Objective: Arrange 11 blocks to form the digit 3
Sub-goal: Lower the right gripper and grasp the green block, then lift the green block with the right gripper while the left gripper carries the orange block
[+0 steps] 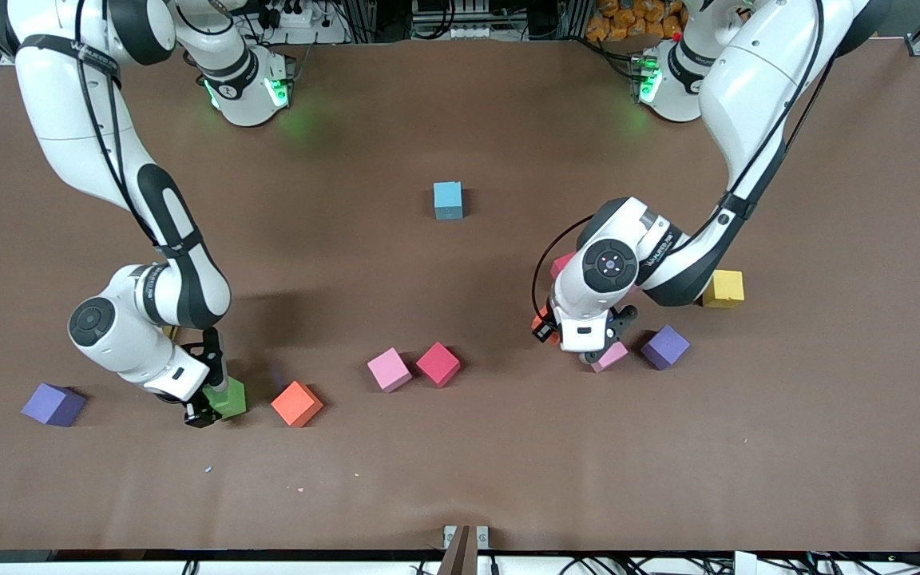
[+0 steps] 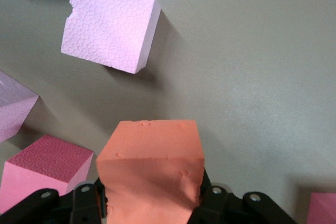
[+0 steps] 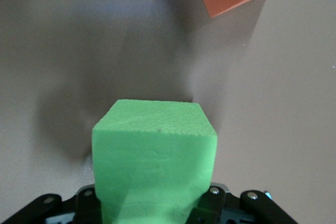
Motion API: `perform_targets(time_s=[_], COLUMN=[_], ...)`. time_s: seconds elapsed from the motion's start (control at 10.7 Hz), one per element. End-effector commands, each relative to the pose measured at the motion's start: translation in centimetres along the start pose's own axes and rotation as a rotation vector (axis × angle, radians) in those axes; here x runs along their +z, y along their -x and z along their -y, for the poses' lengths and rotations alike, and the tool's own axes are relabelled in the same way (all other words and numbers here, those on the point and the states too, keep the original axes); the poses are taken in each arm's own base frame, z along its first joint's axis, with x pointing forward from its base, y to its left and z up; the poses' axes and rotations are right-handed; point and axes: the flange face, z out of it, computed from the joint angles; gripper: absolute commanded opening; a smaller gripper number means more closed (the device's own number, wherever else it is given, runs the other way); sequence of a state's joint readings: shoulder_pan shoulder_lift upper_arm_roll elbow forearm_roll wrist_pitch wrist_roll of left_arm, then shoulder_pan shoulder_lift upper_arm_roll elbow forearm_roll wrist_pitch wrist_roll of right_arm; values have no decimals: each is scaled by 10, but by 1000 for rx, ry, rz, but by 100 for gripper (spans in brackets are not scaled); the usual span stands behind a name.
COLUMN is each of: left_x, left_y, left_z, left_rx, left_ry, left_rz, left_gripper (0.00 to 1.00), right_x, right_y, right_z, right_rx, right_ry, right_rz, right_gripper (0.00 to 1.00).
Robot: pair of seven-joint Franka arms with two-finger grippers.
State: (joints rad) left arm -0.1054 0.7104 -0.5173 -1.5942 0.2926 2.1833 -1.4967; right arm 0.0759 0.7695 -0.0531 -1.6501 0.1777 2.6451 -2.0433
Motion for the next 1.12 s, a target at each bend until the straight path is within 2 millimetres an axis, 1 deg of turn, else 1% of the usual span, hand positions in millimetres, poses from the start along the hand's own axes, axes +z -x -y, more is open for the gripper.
perform_targets(time_s=[0.0,0.09,0.19,0.28,0.37,0.47,0.56,0.65,0.84,1.03], left_x=[-7,-8,-7,-8,-6,-7,-6,-6,-5,-4], left_y=[1,0,1,0,1,1,4,2,2,1], left_z=[3,3,3,3,3,3,2,2,3,3], left_rx=[-18,-19,-15,-10,-1,1,3,2,0,3], left_ry=[-10,-8,-10,-8,-12,-10,-12,-12,-13,-15], left_rz=[4,3,4,4,-1,-3,-1,-1,0,-2], left_gripper=[0,0,0,0,0,0,0,0,0,0], right_x=[-5,-10,-17,-20,-27,-36,-51,-62,-71,-83], right_y=[-1,-8,-16,-21,-22,-24,-39,-50,-70,-99], right_z=[-3,-6,-8,-8,-10,-7,-9,-7,1,10], right_rx=[-16,-22,-13,-11,-15,-13,-9,-12,-17,18], right_ry=[17,19,9,-1,-3,-33,-55,-84,-141,-185], right_rz=[-14,-17,-28,-34,-38,-57,-77,-96,-128,-144], right_gripper=[35,35,31,31,31,32,32,32,32,33])
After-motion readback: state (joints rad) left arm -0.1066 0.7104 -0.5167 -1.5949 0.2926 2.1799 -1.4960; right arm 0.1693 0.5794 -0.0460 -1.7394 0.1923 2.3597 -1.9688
